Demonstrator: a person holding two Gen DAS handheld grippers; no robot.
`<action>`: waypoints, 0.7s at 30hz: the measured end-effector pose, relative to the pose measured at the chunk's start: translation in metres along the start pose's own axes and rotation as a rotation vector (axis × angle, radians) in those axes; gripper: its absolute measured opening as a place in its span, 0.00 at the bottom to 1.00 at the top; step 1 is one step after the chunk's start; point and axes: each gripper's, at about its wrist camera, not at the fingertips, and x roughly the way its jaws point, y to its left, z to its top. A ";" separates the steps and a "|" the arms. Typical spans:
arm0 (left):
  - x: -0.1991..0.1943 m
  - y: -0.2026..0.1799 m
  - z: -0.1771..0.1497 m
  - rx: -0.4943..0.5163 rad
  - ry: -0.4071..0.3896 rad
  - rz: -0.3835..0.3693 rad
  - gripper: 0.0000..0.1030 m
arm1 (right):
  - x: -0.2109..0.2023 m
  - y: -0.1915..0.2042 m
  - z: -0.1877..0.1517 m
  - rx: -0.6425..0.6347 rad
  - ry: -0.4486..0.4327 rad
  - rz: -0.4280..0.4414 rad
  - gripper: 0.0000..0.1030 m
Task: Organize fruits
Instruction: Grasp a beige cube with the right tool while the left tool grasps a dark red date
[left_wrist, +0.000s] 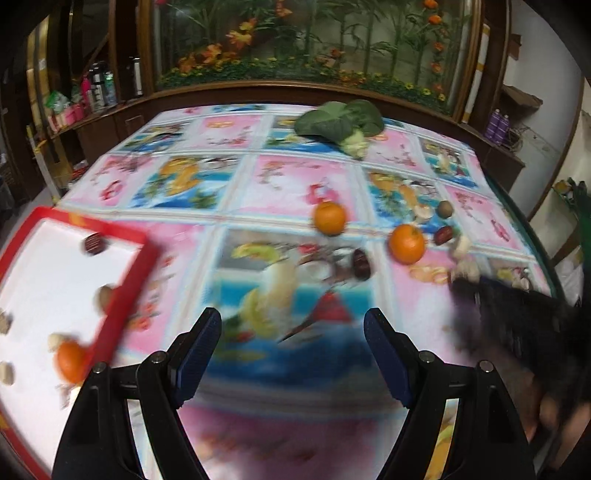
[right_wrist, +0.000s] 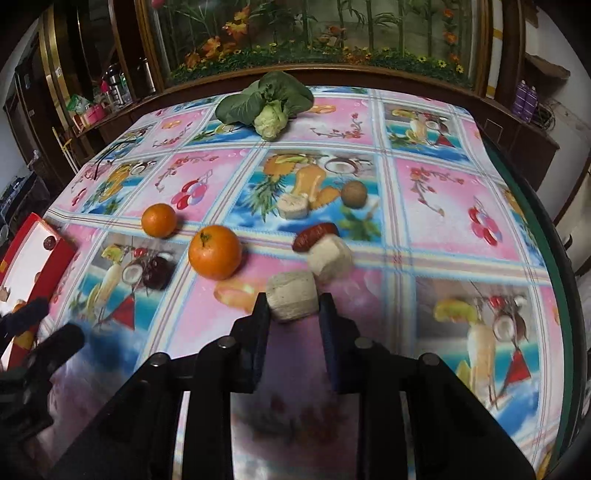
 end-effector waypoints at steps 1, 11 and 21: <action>0.005 -0.008 0.004 0.009 0.002 -0.011 0.77 | -0.004 -0.003 -0.004 0.009 -0.003 0.004 0.27; 0.045 -0.038 0.023 0.066 0.005 0.051 0.15 | -0.021 -0.020 -0.017 0.072 -0.069 0.076 0.27; 0.003 -0.013 -0.004 0.035 0.007 -0.009 0.14 | -0.026 -0.021 -0.018 0.062 -0.087 0.071 0.27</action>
